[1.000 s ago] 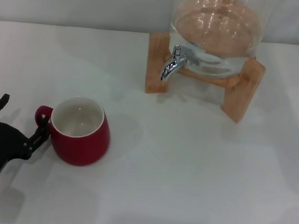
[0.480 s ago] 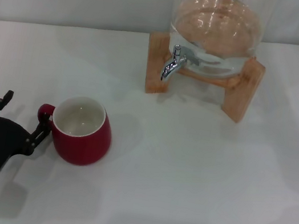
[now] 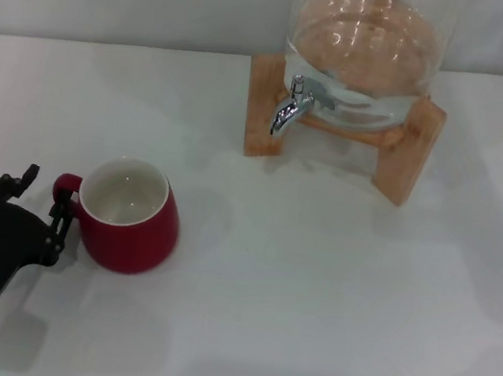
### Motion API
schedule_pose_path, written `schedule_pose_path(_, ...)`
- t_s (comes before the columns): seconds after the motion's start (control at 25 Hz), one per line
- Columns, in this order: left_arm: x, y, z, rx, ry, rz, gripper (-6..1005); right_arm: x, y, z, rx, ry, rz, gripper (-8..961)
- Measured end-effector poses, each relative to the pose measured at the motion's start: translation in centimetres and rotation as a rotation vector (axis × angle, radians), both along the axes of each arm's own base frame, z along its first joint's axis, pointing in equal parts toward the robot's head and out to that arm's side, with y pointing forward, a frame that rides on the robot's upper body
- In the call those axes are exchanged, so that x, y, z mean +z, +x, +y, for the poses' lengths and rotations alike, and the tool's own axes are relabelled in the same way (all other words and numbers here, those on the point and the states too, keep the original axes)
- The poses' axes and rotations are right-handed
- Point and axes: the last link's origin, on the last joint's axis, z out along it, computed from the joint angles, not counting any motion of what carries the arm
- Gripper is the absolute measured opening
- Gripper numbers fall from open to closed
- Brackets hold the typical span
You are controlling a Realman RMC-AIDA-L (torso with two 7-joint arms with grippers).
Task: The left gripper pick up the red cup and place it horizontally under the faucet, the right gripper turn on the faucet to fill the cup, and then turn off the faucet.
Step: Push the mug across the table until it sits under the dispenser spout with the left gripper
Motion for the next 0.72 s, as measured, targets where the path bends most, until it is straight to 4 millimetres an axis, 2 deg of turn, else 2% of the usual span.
schedule_pose_path(0.08, -0.01, -0.02, -0.04, 0.001, 0.000, 0.000, 619, -0.01, 0.04, -0.04, -0.001, -0.001, -0.001, 676)
schedule_pose_path(0.48, 0.04, 0.01, 0.12, 0.005, 0.005, -0.002, 189, 0.01, 0.19, -0.17, -0.005, 0.001, 0.000, 676)
schedule_pose_path(0.6, 0.13, -0.02, 0.22, 0.008, 0.010, -0.004, 96, -0.03, 0.22, -0.21, -0.006, 0.001, 0.002, 676)
schedule_pose_path(0.72, 0.21, 0.03, 0.30, 0.006, 0.014, -0.005, 96, -0.15, 0.23, -0.21, -0.007, -0.002, 0.004, 676)
